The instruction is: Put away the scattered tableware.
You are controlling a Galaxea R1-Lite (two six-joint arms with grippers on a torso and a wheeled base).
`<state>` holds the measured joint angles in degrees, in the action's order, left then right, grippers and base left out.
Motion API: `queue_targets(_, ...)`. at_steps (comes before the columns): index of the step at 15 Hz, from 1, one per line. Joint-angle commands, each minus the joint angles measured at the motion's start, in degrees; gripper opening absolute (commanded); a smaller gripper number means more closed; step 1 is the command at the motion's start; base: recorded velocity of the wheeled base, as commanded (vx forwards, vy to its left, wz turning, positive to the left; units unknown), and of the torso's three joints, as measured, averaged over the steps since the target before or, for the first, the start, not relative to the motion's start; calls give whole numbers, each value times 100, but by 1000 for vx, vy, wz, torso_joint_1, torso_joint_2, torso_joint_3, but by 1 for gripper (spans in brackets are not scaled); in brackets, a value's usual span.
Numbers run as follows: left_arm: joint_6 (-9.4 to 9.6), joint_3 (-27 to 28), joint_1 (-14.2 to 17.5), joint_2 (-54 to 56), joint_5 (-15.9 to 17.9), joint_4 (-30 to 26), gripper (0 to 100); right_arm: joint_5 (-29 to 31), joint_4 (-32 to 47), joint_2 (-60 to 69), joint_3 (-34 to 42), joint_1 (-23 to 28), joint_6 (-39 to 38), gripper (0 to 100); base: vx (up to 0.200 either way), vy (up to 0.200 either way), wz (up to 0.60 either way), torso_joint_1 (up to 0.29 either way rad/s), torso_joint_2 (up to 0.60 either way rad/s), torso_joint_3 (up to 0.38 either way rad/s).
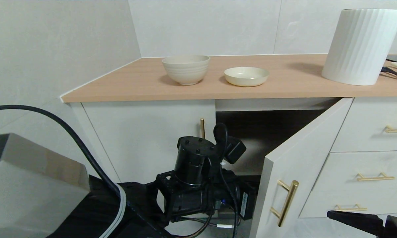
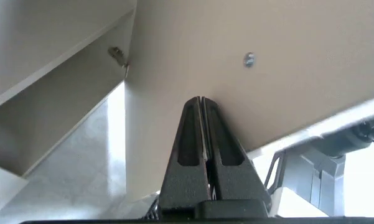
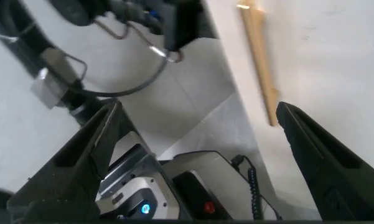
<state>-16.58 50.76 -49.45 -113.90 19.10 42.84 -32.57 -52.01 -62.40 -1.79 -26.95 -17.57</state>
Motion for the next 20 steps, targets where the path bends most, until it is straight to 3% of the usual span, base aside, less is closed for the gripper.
queue_targets(1, -3, 48, -13, -142, -29, -4, 0, -21, 24, 26, 3, -20, -1, 100, 0, 0, 0, 0, 0, 0)
queue_targets(4, -47, 83, -21, -203, -135, 49, 0, -21, 33, 79, 3, -20, -10, 100, 0, 0, 0, 0, 0, 0)
queue_targets(7, -74, 259, -21, -405, -170, 137, 0, -21, 138, 79, 3, -64, -1, 100, -200, 0, 0, 2, 4, 1)
queue_targets(14, -74, 786, -74, -792, -319, 84, 0, -346, 173, 343, 3, -64, -19, 100, 0, 0, 0, 0, 0, 0)
queue_targets(18, -74, 997, -505, -810, -460, 67, 0, -961, 279, 791, 12, -64, -36, 100, 0, 0, 0, 0, 0, 0)
queue_targets(20, -74, 1226, -1313, -704, -460, 23, 0, -1594, 1034, 1538, -251, -73, -159, 100, 0, 0, 0, 0, 0, 0)
